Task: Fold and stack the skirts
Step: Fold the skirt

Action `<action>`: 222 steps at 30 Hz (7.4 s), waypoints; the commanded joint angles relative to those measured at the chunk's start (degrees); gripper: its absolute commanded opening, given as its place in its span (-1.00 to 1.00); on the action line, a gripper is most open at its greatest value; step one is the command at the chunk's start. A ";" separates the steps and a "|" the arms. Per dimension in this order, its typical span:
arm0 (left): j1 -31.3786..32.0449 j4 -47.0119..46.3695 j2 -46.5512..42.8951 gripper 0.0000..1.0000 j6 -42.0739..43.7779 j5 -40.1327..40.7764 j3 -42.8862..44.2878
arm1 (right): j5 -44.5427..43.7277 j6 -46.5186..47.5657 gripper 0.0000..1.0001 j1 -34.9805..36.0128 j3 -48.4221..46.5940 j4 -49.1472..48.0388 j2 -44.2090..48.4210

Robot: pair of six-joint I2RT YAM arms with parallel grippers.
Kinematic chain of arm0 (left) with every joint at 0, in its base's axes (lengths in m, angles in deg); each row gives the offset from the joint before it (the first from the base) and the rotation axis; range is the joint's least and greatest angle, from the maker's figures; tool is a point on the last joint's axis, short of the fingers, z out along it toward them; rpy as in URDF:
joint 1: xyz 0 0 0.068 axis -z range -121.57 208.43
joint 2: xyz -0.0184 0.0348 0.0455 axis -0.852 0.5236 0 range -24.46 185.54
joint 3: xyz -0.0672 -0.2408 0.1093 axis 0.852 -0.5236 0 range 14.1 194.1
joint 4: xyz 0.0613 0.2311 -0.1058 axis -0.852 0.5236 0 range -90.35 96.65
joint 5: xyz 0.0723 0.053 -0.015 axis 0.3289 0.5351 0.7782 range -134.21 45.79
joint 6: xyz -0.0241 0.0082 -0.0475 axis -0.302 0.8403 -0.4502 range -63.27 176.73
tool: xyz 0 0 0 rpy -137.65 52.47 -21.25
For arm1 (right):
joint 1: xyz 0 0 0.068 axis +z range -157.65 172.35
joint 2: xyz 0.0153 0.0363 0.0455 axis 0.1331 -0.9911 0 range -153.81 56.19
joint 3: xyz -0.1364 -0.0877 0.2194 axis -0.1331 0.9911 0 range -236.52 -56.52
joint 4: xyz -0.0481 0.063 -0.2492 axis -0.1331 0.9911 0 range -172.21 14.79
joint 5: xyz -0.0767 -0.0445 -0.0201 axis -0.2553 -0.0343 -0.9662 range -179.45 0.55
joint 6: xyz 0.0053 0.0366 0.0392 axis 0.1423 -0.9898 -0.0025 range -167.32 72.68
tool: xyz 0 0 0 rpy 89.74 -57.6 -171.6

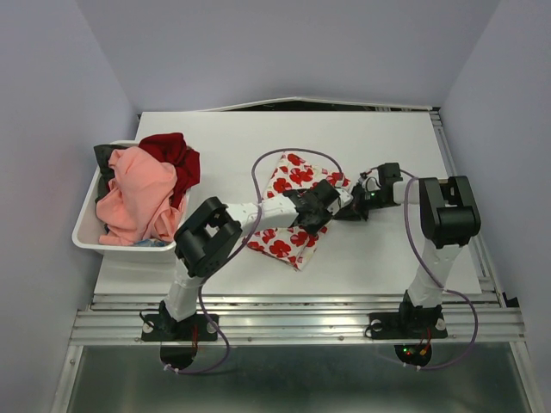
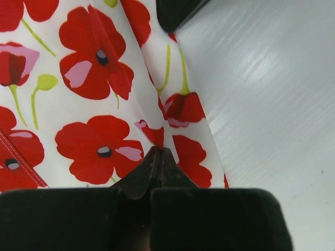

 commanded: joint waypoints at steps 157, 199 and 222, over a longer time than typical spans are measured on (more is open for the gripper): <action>-0.90 -42.37 -33.88 -1.00 75.24 -17.95 -55.06 | -1.47 16.83 0.11 15.45 -39.01 10.74 -11.75; -0.82 -27.79 -37.04 -1.00 66.01 -18.66 -46.89 | -22.99 44.59 -0.14 6.92 -40.95 17.24 -18.28; -0.90 -14.33 -39.06 -1.00 48.08 -17.26 -28.00 | -29.07 58.04 -0.51 14.04 -17.92 6.51 -8.79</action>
